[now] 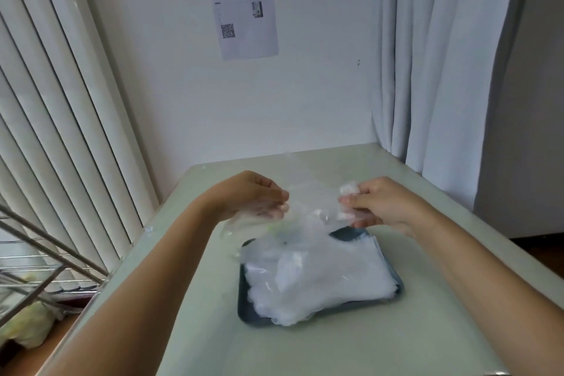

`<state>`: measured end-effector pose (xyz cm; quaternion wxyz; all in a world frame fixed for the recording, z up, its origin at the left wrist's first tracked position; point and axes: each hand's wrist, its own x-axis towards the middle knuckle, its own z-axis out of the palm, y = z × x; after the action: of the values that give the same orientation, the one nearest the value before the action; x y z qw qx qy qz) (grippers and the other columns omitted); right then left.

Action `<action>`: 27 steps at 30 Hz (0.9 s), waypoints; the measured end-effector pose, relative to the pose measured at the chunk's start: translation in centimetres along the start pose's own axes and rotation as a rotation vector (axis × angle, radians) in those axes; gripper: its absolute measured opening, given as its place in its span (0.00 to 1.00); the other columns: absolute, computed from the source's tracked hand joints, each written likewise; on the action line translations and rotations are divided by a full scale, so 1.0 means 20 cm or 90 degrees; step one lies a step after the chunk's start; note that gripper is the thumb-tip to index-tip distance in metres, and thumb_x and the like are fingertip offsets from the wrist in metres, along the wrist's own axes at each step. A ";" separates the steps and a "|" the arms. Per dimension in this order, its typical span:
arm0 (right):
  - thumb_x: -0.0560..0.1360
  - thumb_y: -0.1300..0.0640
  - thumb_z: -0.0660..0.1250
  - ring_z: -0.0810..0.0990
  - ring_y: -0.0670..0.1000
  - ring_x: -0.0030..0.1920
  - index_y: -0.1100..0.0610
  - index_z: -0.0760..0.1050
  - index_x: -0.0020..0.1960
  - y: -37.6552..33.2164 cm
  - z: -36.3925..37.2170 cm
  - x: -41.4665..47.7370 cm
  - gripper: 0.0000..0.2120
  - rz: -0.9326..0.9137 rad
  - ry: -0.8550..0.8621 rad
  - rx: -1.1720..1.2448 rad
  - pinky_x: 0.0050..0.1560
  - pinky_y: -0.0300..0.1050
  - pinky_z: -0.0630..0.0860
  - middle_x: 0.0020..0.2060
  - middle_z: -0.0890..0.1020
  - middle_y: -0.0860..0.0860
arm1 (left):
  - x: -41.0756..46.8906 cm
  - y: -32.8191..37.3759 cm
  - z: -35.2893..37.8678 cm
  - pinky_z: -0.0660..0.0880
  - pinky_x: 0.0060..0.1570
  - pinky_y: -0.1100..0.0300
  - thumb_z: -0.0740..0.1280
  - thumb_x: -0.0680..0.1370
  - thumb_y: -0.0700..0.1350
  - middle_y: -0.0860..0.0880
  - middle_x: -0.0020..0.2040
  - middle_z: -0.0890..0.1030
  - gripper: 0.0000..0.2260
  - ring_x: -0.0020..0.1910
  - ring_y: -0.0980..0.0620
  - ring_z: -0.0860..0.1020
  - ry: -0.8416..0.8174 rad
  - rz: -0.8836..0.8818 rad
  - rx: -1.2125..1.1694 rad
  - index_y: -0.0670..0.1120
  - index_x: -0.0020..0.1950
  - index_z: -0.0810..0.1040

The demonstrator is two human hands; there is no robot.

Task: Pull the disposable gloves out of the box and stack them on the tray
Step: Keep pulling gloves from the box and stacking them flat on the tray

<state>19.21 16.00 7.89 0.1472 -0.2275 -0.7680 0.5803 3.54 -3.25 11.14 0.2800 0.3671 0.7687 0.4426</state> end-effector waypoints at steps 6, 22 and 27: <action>0.73 0.70 0.69 0.78 0.46 0.25 0.63 0.78 0.40 0.25 0.02 0.01 0.05 0.079 -0.046 0.027 0.28 0.37 0.77 0.30 0.79 0.55 | 0.17 -0.19 0.15 0.80 0.48 0.61 0.71 0.76 0.42 0.48 0.36 0.84 0.06 0.36 0.53 0.81 -0.010 -0.050 0.136 0.42 0.39 0.82; 0.75 0.62 0.60 0.78 0.51 0.32 0.57 0.66 0.32 0.48 0.05 0.10 0.13 0.066 0.082 -0.395 0.32 0.38 0.72 0.31 0.79 0.52 | 0.39 -0.39 0.35 0.75 0.31 0.67 0.69 0.74 0.41 0.51 0.32 0.79 0.08 0.28 0.57 0.78 -0.069 -0.089 0.357 0.46 0.35 0.76; 0.76 0.61 0.56 0.77 0.57 0.42 0.56 0.67 0.34 0.48 0.07 0.14 0.11 0.073 0.065 -0.482 0.33 0.40 0.70 0.42 0.79 0.56 | 0.28 -0.34 0.40 0.72 0.50 0.60 0.69 0.75 0.48 0.47 0.56 0.79 0.15 0.55 0.48 0.77 0.069 -0.038 0.578 0.45 0.60 0.76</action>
<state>17.80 18.36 -1.75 0.0583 -0.3368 -0.9057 0.2508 4.08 2.80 0.89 0.0626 0.4068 0.9086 0.0713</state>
